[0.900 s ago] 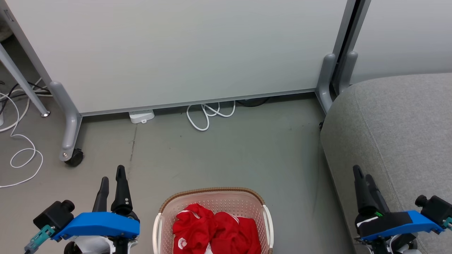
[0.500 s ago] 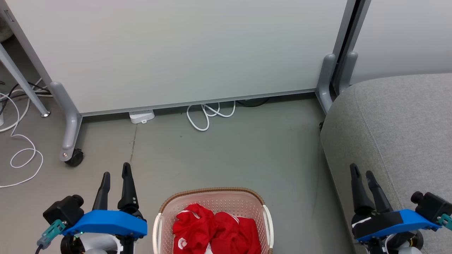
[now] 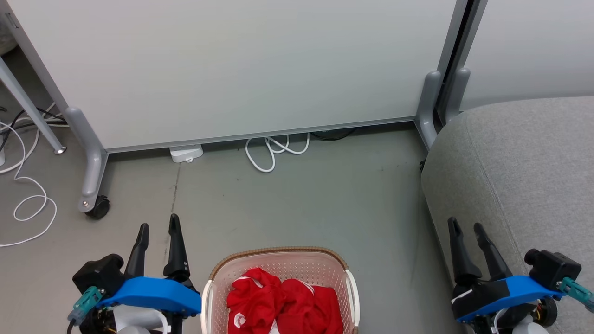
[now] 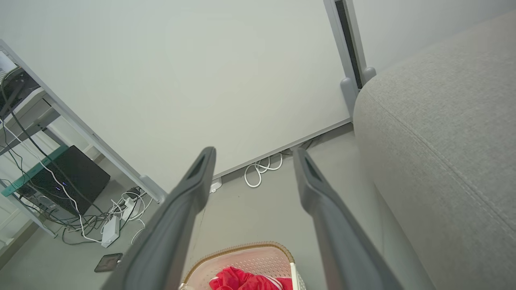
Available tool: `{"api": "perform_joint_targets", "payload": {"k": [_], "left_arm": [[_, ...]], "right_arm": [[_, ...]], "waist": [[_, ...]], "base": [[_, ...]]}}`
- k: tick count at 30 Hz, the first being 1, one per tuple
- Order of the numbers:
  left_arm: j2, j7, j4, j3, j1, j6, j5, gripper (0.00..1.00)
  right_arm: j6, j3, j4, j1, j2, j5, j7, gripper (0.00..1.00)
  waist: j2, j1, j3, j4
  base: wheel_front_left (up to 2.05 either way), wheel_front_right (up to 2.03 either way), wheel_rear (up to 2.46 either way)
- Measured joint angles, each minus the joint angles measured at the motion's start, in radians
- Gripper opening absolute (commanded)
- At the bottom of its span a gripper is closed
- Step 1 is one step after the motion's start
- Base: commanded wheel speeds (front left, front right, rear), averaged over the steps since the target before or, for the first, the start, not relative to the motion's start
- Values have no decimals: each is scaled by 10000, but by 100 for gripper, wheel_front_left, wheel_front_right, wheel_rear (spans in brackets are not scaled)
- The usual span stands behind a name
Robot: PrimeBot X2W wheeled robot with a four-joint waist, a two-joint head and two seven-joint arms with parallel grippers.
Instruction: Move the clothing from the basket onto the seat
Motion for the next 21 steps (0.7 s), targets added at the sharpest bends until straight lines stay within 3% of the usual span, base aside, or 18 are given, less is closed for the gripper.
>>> {"api": "perform_joint_targets", "payload": {"k": [21], "left_arm": [[-58,-487,855,-107,-190,-221,1413,100]], "right_arm": [[2,-23,82,-15,-19,-1858,-359,100]], "waist": [[0,0,-46,4]], "base": [[0,0,0]]}}
